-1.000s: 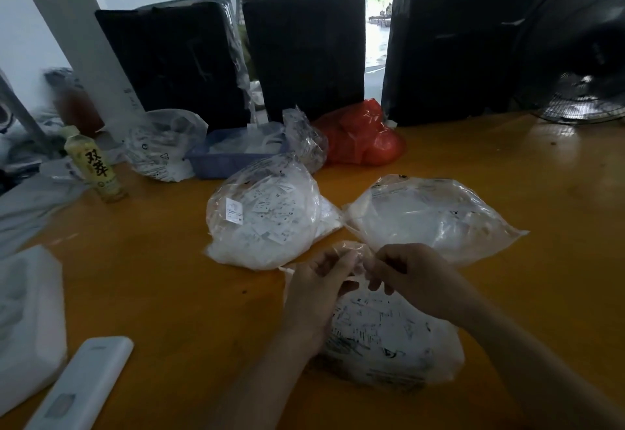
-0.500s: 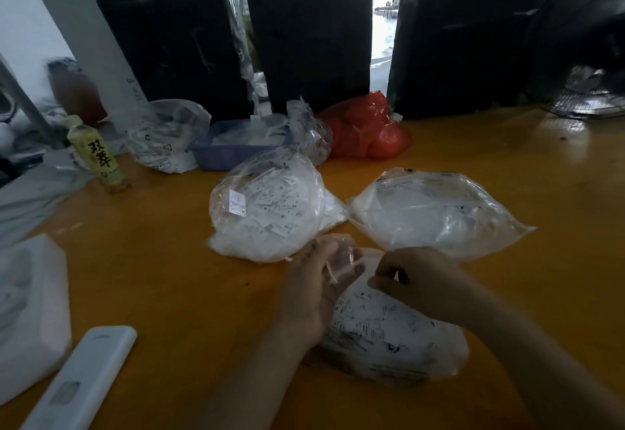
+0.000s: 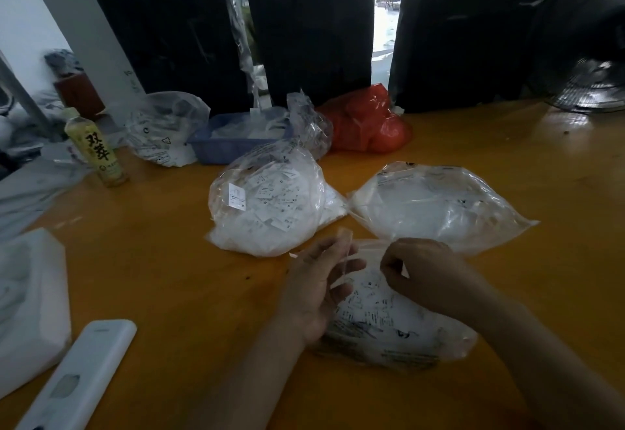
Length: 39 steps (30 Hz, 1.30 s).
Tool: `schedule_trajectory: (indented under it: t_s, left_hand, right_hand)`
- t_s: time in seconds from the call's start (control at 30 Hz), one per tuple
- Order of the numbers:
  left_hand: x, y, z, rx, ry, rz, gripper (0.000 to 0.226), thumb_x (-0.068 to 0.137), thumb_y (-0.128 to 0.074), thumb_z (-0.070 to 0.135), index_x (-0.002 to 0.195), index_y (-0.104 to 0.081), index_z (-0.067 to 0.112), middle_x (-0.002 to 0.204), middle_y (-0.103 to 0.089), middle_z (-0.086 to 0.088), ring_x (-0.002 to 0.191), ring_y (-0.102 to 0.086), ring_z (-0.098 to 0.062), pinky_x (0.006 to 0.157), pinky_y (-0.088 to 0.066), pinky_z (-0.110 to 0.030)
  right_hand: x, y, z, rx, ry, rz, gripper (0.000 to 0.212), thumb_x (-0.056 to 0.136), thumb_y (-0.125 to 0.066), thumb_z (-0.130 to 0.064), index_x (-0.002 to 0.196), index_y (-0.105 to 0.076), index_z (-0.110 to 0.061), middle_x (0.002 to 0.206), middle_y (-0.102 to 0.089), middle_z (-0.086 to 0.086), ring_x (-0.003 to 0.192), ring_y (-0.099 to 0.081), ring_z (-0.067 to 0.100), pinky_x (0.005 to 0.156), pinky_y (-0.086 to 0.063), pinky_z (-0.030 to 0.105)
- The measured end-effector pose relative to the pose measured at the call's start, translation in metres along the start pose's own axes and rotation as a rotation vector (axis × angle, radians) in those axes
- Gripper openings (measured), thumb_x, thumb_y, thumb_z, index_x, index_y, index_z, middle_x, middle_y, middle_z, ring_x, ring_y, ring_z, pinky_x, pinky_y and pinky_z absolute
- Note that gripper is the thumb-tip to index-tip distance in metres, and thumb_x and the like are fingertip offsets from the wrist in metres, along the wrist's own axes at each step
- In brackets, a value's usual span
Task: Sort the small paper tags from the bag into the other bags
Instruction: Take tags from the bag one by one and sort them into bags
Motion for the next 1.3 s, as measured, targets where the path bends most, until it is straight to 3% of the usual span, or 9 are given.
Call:
schedule_trajectory:
  t_s: [0.17,0.27,0.43,0.57,0.7,0.83,0.93,1.13,1.3]
  left_hand:
    - [-0.003,-0.001,0.000,-0.040,0.034,0.007,0.019,0.077,-0.084,0.033,0.093,-0.081,0.024,0.108,-0.079,-0.004,0.098,-0.078,-0.021,0.043,-0.049,-0.017]
    - [-0.001,0.000,-0.001,-0.074,0.047,0.029,0.020,0.073,-0.083,0.020,0.093,-0.080,0.020,0.109,-0.079,-0.011,0.098,-0.078,-0.026,0.053,-0.055,-0.022]
    - [0.000,0.001,-0.001,-0.172,0.073,0.000,0.016,0.073,-0.076,0.000,0.087,-0.082,0.006,0.099,-0.078,-0.021,0.085,-0.080,-0.027,0.050,-0.058,-0.018]
    - [0.002,-0.001,-0.003,-0.219,0.050,0.016,0.021,0.074,-0.077,0.003,0.094,-0.076,-0.001,0.095,-0.078,-0.024,0.082,-0.080,-0.029,0.058,-0.061,-0.020]
    - [0.006,0.000,-0.004,-0.238,0.040,0.051,0.018,0.077,-0.076,0.011,0.090,-0.078,-0.001,0.097,-0.078,-0.023,0.086,-0.079,-0.031,0.063,-0.063,-0.023]
    - [0.007,0.001,-0.005,-0.244,0.032,0.052,0.014,0.077,-0.076,0.010,0.086,-0.081,0.001,0.099,-0.078,-0.023,0.089,-0.079,-0.031,0.067,-0.063,-0.026]
    - [0.008,0.001,-0.006,-0.246,0.027,0.051,0.013,0.075,-0.077,0.007,0.085,-0.082,0.000,0.100,-0.078,-0.024,0.091,-0.079,-0.030,0.070,-0.063,-0.025]
    - [0.008,0.003,-0.006,-0.242,0.016,0.023,0.013,0.083,-0.072,0.002,0.089,-0.083,0.003,0.107,-0.077,-0.024,0.097,-0.078,-0.031,0.072,-0.063,-0.025]
    - [0.009,0.004,-0.006,-0.249,0.014,0.016,0.016,0.085,-0.070,0.003,0.097,-0.081,0.001,0.113,-0.075,-0.026,0.103,-0.077,-0.033,0.073,-0.063,-0.025]
  right_hand:
    - [-0.003,-0.002,0.007,-0.051,0.044,-0.117,0.015,0.097,-0.058,-0.040,0.102,-0.071,-0.033,0.096,-0.065,-0.018,0.088,-0.053,0.000,0.082,-0.049,0.021]
    - [-0.003,-0.006,0.010,-0.172,0.065,-0.086,0.031,0.097,-0.055,-0.053,0.120,-0.068,-0.038,0.122,-0.064,-0.018,0.107,-0.046,0.006,0.091,-0.041,0.027]
    - [-0.006,-0.012,0.008,-0.228,0.045,-0.166,0.048,0.097,-0.043,-0.064,0.141,-0.051,-0.046,0.155,-0.041,-0.017,0.131,-0.030,0.013,0.106,-0.032,0.037]
    - [-0.006,-0.007,0.003,-0.190,0.083,-0.091,0.029,0.097,-0.053,-0.057,0.118,-0.068,-0.044,0.135,-0.056,-0.024,0.120,-0.039,0.009,0.095,-0.034,0.034]
    - [-0.006,-0.003,-0.001,-0.090,0.113,-0.040,0.013,0.098,-0.056,-0.044,0.099,-0.067,-0.038,0.101,-0.062,-0.023,0.102,-0.046,0.005,0.091,-0.039,0.031]
    - [-0.005,0.009,0.000,0.155,0.017,0.118,0.006,0.095,-0.065,-0.034,0.090,-0.068,-0.033,0.071,-0.058,-0.021,0.067,-0.055,0.000,0.065,-0.041,0.014]
    - [-0.007,0.017,0.004,0.433,-0.081,0.189,0.007,0.098,-0.063,-0.035,0.093,-0.067,-0.032,0.058,-0.067,-0.014,0.040,-0.054,0.004,0.042,-0.042,0.014]
    - [-0.011,0.029,0.008,0.726,-0.187,0.303,0.012,0.095,-0.063,-0.045,0.093,-0.070,-0.037,0.073,-0.076,-0.014,0.051,-0.065,0.016,0.041,-0.040,0.019]
    - [-0.011,0.029,0.003,0.767,-0.214,0.361,0.011,0.087,-0.070,-0.052,0.088,-0.074,-0.042,0.072,-0.076,-0.012,0.067,-0.068,0.041,0.062,-0.057,0.057]
Point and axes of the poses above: each hand's wrist, its own x-axis towards the middle knuckle, its own y-axis out of the back of the hand, z = x × y, the point moved 2 cm from there along x, towards the middle knuckle
